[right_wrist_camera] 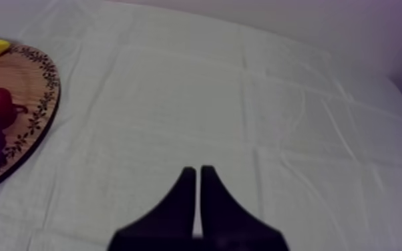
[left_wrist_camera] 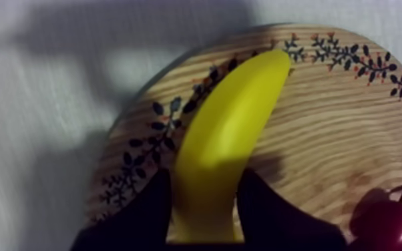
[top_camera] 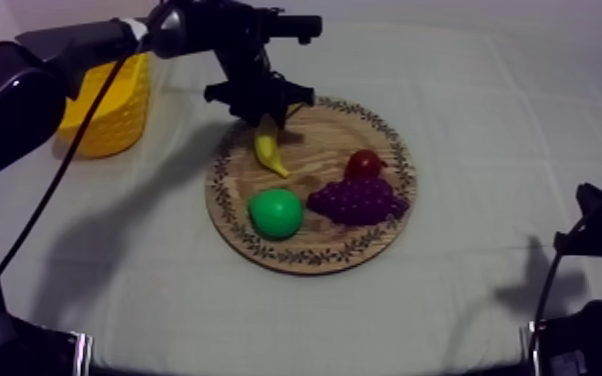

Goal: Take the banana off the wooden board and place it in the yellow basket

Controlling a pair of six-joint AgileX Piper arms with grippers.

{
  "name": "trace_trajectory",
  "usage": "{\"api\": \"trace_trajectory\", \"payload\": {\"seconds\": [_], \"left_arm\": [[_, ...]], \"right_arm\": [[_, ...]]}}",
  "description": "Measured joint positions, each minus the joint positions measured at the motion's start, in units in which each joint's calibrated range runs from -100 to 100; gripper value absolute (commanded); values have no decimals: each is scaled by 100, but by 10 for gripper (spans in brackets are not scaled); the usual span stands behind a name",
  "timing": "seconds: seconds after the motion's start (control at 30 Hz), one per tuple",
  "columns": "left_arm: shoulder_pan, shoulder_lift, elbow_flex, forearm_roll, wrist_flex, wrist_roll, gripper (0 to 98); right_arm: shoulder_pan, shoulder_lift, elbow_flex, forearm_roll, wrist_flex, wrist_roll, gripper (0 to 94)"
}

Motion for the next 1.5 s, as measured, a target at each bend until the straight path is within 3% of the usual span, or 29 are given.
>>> {"api": "trace_trajectory", "payload": {"seconds": [0.17, 0.47, 0.67, 1.07, 1.5], "left_arm": [[-4, 75, -49, 0, 101, -144, 312], [27, -274, 96, -344, 307, -107, 265], [-198, -982, 377, -617, 590, -55, 252], [-1153, -2366, 538, -924, 1122, -272, 242], [-2198, -2643, 1401, -1031, 647, -390, 237]], "right_arm": [[0, 0, 0, 0, 0, 4, 3], [0, 0, 0, 0, 0, 4, 3], [0, 0, 0, 0, 0, 4, 3], [0, 0, 0, 0, 0, 4, 3], [0, 0, 0, 0, 0, 1, 3]]}}
